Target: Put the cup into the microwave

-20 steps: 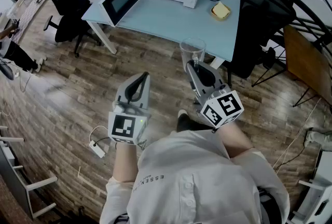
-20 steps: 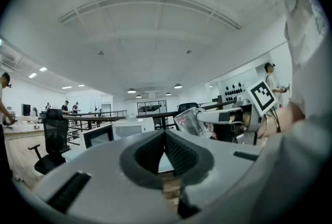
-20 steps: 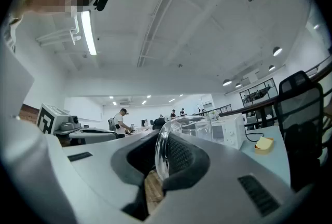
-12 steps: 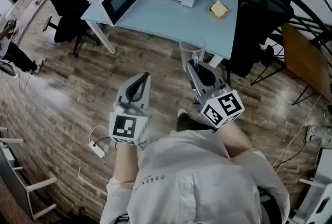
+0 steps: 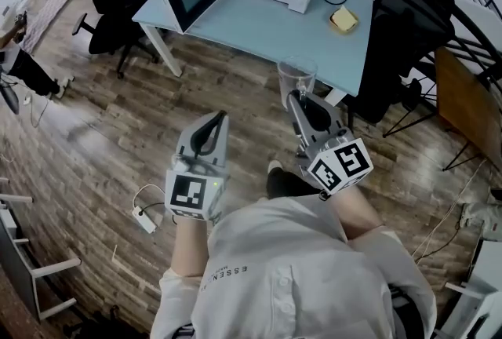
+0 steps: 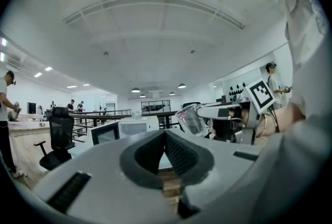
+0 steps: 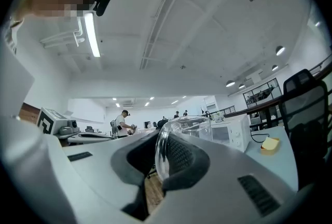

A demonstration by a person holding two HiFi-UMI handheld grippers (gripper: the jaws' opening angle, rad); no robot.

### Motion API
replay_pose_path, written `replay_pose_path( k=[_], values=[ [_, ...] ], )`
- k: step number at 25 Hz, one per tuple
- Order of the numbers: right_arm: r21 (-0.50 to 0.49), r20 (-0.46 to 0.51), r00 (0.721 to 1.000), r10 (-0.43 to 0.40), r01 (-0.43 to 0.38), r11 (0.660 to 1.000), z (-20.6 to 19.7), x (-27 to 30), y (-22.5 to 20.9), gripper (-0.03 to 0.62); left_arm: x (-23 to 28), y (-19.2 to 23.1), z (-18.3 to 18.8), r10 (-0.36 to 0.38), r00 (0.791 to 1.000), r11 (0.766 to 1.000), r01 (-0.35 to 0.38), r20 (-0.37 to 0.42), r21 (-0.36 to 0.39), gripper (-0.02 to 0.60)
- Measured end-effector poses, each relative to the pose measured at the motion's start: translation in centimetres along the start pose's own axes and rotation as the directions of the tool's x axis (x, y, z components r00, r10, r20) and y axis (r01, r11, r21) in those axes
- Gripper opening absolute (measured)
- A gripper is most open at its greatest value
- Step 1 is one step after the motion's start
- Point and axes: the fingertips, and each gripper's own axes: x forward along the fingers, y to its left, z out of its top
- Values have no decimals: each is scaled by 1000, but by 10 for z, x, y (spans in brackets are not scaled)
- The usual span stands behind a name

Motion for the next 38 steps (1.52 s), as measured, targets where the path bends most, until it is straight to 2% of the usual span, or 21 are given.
replay_pose_path(
  k=[6, 13, 17, 23, 31, 38],
  values=[
    [10, -3, 999, 44, -44, 999, -7, 37, -10, 38, 14, 29, 0, 55, 999, 998, -55, -4, -6, 2],
    [25, -11, 996, 84, -84, 996, -17, 99, -45, 38, 57, 69, -18, 89, 995, 996, -89, -40, 3, 2],
    [37, -9, 993, 117, -117, 992, -18, 146, -72, 38, 96, 111, -21, 141, 989, 990, -140, -51, 6, 2],
    [36, -20, 989, 146, -145, 989, -7, 221, -132, 38, 183, 165, -3, 161, 986, 987, -161, -43, 12, 2],
    [58, -36, 989, 143, -140, 988, -20, 296, -218, 38, 292, 207, -5, 140, 988, 990, -139, -64, 29, 2],
    [60, -72, 991, 117, -113, 992, -35, 333, -264, 38, 360, 221, -20, 68, 993, 997, -66, -98, 28, 2]
  ],
)
